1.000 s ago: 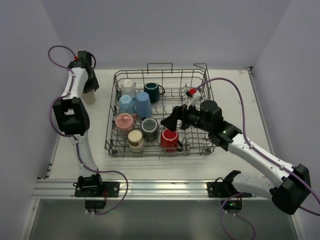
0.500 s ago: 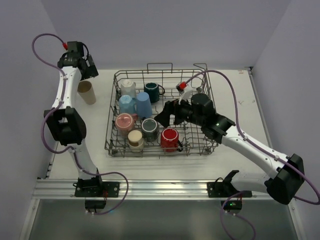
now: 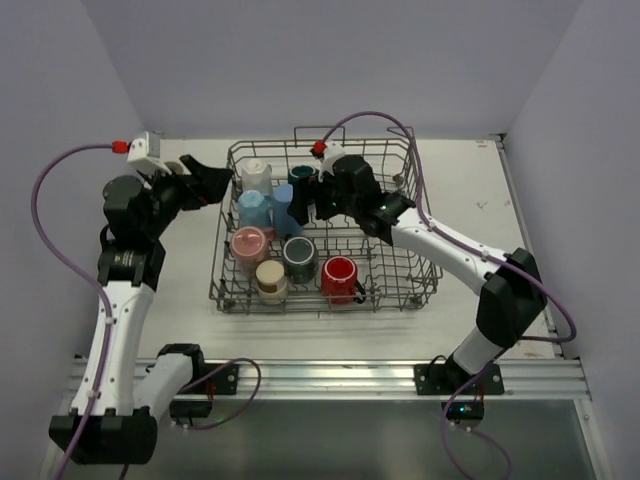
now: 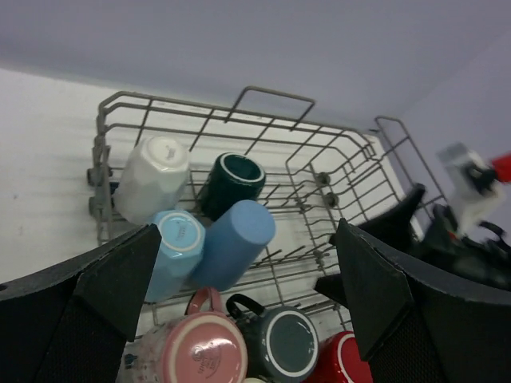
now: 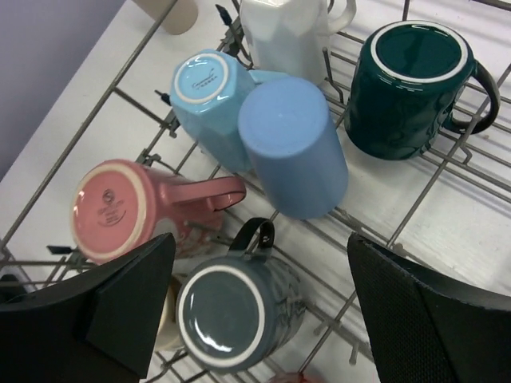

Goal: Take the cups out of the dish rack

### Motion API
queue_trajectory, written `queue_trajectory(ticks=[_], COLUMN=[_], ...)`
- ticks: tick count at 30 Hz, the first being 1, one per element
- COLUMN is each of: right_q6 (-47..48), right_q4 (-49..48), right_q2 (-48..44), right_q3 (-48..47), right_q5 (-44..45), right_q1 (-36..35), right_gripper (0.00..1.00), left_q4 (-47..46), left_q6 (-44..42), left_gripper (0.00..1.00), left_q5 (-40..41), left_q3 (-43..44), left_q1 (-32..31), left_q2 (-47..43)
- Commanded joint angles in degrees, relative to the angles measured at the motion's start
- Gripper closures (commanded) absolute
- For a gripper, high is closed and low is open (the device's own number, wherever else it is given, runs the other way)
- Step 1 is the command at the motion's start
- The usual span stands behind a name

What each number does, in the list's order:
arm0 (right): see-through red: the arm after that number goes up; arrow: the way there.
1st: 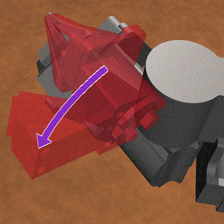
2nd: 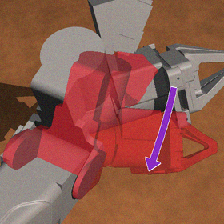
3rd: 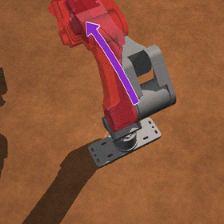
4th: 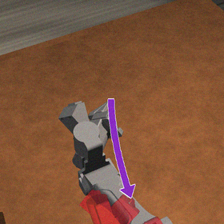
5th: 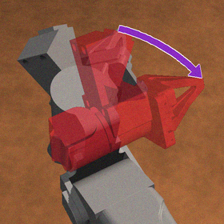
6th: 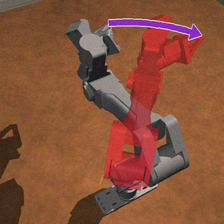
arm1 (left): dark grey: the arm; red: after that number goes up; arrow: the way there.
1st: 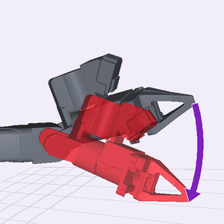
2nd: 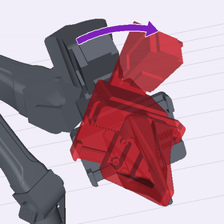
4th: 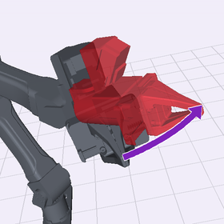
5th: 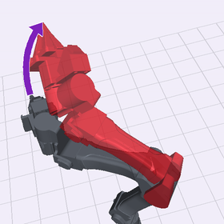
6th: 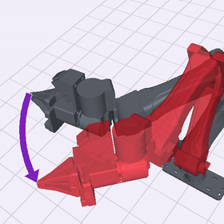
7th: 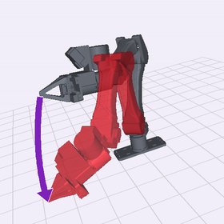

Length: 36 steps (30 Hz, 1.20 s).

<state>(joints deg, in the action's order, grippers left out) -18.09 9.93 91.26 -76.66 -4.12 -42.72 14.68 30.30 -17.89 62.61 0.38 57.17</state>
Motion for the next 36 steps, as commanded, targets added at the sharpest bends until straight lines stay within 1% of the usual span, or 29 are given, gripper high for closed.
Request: queue_trajectory(ticks=[1,3,4,5,7,9,13,16,21,23,24,25,26,28,29,31,32,33,36], right_q6=[2.9,3.1,3.4,3.5,3.6,3.4,2.4,2.2,2.7,2.8,2.8,2.7,2.6,2.5,2.4,2.4,2.4,2.3,1.6], right_q4=[-0.9,-1.8,-2.1,-1.9,-0.6,0.4,-1.4,-0.5,-0.3,-1.4,-1.6,-1.7,-1.8,-3.6,-4.6,-7.8,-8.3,-8.5,-8.7], right_q2=[5.0,7.3,9.6,10.9,13.6,17.4,19.7,21.9,24.8,25.7,26.1,26.7,26.8,25.2,24.1,21.7,19.2,18.3,13.6], right_q3=[-6.4,-8.2,-10.1,-11.1,-14.8,-17.1,-18.1,-20.4,-21.8,-21.9,-22.2,-22.8,-22.9,-21.5,-20.8,-18.5,-18.3,-18.3,-18.2], right_q5=[3.0,3.0,3.0,3.1,2.7,2.9,5.7,5.3,9.8,10.4,10.5,10.5,10.6,11.5,11.6,11.5,11.3,11.5,12.4], right_q1=[-0.3,-0.3,-0.2,-0.3,-0.3,-0.3,-0.3,-0.5,-1.5,-1.4,-1.5,-1.4,-1.6,-1.7,-1.8,-1.9,-2.0,-2.0,-2.0], right_gripper=[0.05,0.01,0.01,0.01,0.01,0.01,0.03,0.05,0.07,0.09,0.12,0.19,0.22,0.37,0.49,0.53,0.57,0.59,0.60], left_q4=[-10.5,-10.7,-9.8,-8.1,-5.9,-4.6,-4.1,-5.2,-6.3,-5.8,-5.6,-5.5,-5.6,-5.9,-6.0,-6.7,-6.9,-7.2,-7.5], left_q6=[2.8,2.0,1.3,-1.1,-3.1,-5.0,-7.0,-7.7,-8.4,-8.9,-9.0,-9.0,-8.9,-8.6,-8.2,-7.7,-7.2,-6.9,-5.6], left_gripper=[0.00,0.00,0.00,0.00,0.00,0.00,0.00,0.00,0.00,0.00,0.00,0.00,0.00,0.00,0.00,0.00,0.00,0.00,0.00], left_q5=[-9.8,-9.7,-8.5,-7.0,-3.1,-1.0,2.1,4.3,5.4,6.4,6.7,6.8,6.8,6.5,6.3,5.4,5.0,4.5,2.8], left_q3=[-10.2,-13.2,-14.9,-14.8,-15.6,-15.8,-15.9,-16.5,-18.1,-18.2,-18.2,-18.3,-18.4,-18.5,-18.5,-18.4,-18.3,-18.1,-17.0], left_q1=[0.2,0.2,-1.2,-2.4,-6.0,-7.8,-11.2,-12.9,-13.7,-14.1,-14.2,-14.2,-14.2,-14.2,-14.2,-14.2,-14.2,-14.2,-14.2], left_q2=[-9.0,-13.0,-16.4,-17.2,-18.7,-19.6,-20.4,-20.6,-21.0,-21.3,-21.4,-21.4,-21.4,-21.4,-21.2,-20.7,-20.5,-20.1,-19.3])
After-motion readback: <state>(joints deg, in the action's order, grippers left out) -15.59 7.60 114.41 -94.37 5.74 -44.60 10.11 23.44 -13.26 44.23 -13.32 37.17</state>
